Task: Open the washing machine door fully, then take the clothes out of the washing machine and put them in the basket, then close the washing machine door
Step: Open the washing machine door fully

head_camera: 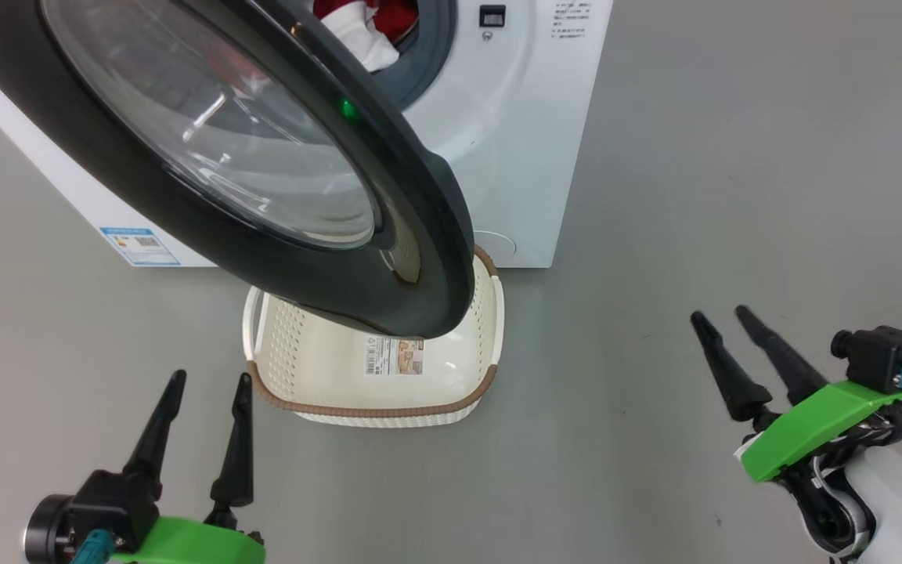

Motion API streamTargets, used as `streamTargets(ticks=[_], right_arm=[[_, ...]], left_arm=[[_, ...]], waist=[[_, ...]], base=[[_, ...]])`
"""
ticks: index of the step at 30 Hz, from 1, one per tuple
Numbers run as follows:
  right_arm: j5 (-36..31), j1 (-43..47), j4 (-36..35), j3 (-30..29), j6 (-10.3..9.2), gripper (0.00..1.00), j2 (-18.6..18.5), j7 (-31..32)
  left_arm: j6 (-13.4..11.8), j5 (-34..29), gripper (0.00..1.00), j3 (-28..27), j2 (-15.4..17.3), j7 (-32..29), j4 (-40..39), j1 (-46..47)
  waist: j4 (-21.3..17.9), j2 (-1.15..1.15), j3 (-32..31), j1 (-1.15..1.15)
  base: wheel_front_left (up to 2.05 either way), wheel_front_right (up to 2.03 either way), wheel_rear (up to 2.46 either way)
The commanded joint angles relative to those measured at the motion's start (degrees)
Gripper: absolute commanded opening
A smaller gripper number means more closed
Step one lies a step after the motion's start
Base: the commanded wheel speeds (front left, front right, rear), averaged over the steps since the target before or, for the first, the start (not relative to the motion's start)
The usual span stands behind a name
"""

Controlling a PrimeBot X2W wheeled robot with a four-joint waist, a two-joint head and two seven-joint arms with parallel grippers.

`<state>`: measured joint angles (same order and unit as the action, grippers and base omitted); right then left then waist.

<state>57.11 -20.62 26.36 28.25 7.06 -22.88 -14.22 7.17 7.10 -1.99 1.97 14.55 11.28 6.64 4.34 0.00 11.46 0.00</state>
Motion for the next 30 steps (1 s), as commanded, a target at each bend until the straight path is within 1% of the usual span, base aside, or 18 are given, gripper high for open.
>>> streamTargets(ticks=[1,6,9,13,15,18,23,30], right_arm=[[-3.14,2.13,-1.66,-1.06,0.43,1.00,0.12,-0.75],[-17.10,7.29,-6.19,-12.34,0.43,1.00,5.40,-0.76],[-25.28,9.96,-9.41,-17.93,0.43,1.00,8.19,-0.76],[-32.40,12.83,-14.06,-24.80,0.43,1.00,12.36,-0.77],[-34.76,14.14,-16.24,-27.34,0.43,1.00,14.22,-0.77],[-37.08,16.04,-18.30,-29.61,0.43,1.00,15.93,-0.77],[-39.27,17.96,-18.00,-30.93,0.43,1.00,17.00,-0.77],[-39.87,18.07,-17.93,-31.53,0.43,1.00,17.72,-0.77]], left_arm=[[0.30,-0.36,1.00,-2.16,0.91,0.45,-1.40,-0.31],[0.30,-0.51,1.00,-2.49,0.91,0.45,-1.68,-0.21],[0.31,-0.59,1.00,-2.48,0.91,0.45,-1.84,-0.04],[0.31,-0.69,1.00,-2.44,0.91,0.45,-2.12,0.30],[0.31,-0.78,1.00,-2.42,0.91,0.45,-2.37,0.41],[0.29,-0.89,1.00,-2.32,0.91,0.45,-2.74,0.47],[0.05,-0.84,1.00,-2.15,0.91,0.45,-2.90,0.28],[0.00,-0.69,1.00,-1.99,0.91,0.45,-2.93,0.46]], waist=[[-0.05,0.00,0.05,0.00],[-0.12,0.00,0.18,0.00],[0.04,0.00,0.35,0.00],[0.34,0.00,0.66,0.00],[0.48,0.00,0.77,0.00],[0.75,0.00,0.84,0.00],[0.93,0.00,0.83,0.00],[1.02,0.00,1.13,0.00]], base=[[0.00,0.00,0.00],[0.00,0.00,0.00],[0.00,0.00,0.00],[0.00,0.00,0.00],[0.00,0.00,0.00],[0.00,0.00,0.00],[0.00,0.00,0.00],[0.00,0.00,0.00]])
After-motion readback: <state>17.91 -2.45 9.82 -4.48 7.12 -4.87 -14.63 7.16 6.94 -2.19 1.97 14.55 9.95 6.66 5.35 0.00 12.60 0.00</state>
